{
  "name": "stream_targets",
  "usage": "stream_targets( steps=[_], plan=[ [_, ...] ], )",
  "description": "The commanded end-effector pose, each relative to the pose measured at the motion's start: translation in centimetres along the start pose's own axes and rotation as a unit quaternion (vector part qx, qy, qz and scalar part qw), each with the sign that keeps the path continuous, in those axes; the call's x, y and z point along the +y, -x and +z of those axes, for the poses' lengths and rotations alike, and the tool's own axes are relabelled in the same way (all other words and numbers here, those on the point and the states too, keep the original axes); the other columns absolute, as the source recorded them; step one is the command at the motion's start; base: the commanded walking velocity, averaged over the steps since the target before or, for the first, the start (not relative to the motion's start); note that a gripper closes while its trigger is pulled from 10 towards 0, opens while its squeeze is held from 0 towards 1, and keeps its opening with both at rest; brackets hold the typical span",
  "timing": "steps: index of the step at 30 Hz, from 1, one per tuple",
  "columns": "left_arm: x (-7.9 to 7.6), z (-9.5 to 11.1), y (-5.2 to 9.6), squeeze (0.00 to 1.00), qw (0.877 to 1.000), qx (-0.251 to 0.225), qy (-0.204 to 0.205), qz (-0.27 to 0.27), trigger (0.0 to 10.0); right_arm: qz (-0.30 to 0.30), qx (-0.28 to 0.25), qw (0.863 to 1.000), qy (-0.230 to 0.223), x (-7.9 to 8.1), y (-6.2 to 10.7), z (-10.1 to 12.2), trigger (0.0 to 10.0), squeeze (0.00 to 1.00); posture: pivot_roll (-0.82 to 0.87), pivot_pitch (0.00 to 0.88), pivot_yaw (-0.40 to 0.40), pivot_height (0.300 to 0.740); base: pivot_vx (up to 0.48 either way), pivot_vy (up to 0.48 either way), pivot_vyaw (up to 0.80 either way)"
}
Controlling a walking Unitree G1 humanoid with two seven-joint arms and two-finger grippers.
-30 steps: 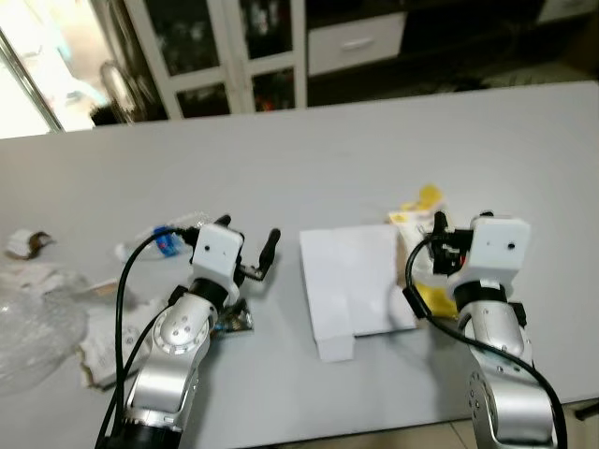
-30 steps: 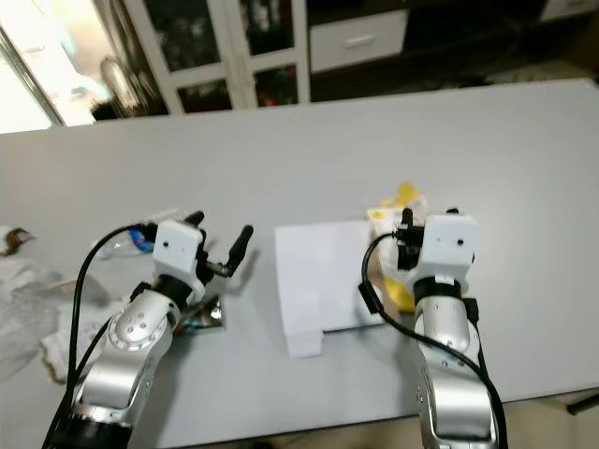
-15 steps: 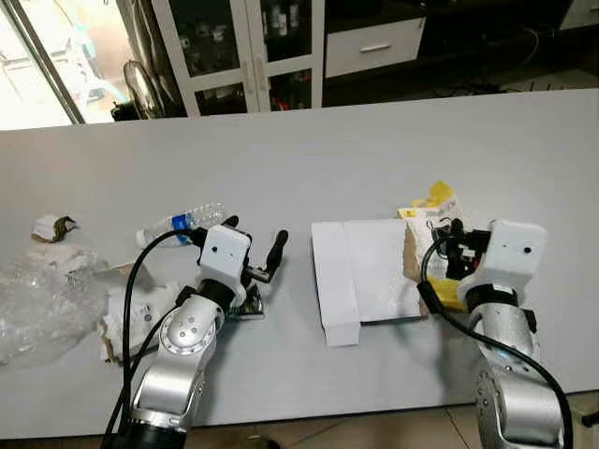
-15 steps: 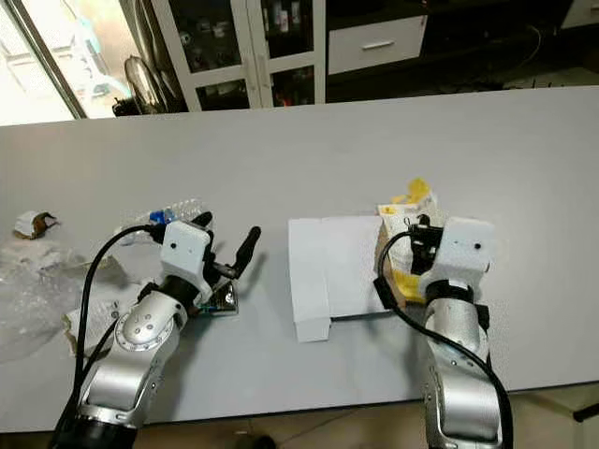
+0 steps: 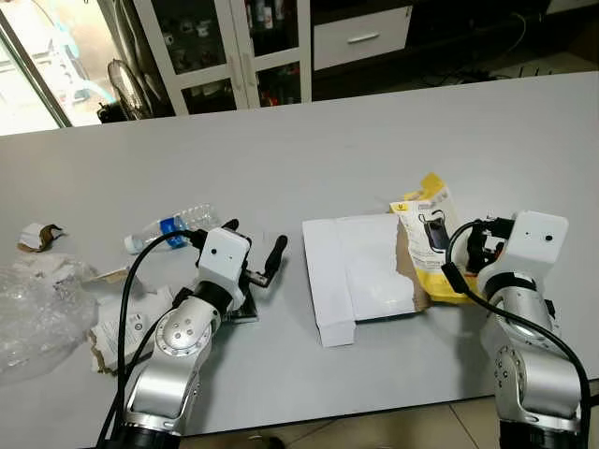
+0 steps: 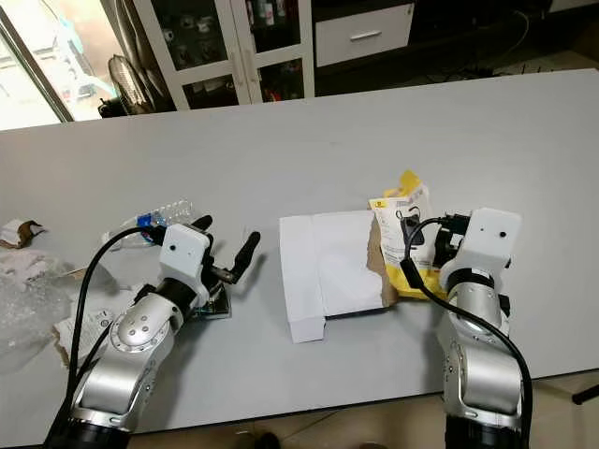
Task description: Picking trash to rubbish bin
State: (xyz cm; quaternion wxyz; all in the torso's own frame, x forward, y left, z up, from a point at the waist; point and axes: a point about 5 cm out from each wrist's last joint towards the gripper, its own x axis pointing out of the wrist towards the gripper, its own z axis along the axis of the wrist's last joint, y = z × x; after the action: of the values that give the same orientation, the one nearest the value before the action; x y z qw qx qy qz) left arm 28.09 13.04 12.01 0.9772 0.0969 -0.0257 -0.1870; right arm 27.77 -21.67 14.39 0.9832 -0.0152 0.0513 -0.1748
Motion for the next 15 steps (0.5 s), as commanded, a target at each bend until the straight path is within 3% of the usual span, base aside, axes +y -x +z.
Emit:
stream_targets(
  steps=[1,10,15],
  plan=[
    [0.2,0.0,0.5,0.0,1.0,0.006,-0.004,-0.005,10.0,0.005,0.011,1.0,-0.006,0.2,-0.4,0.0,10.0,0.0,-0.05,0.151,0.102,0.74,0.0,0.0,0.0],
    [0.7,0.0,1.5,0.0,1.0,0.018,-0.015,-0.01,10.0,0.036,0.052,0.998,-0.01,-0.2,-2.0,-1.2,10.0,0.0,-0.01,0.177,0.122,0.74,0.0,0.0,0.0],
    [0.9,0.2,1.6,0.0,1.0,0.019,-0.018,-0.008,10.0,0.043,0.029,0.999,0.0,-0.3,-2.4,0.0,10.0,0.0,0.0,0.176,0.123,0.74,0.0,0.0,0.0]
  ],
)
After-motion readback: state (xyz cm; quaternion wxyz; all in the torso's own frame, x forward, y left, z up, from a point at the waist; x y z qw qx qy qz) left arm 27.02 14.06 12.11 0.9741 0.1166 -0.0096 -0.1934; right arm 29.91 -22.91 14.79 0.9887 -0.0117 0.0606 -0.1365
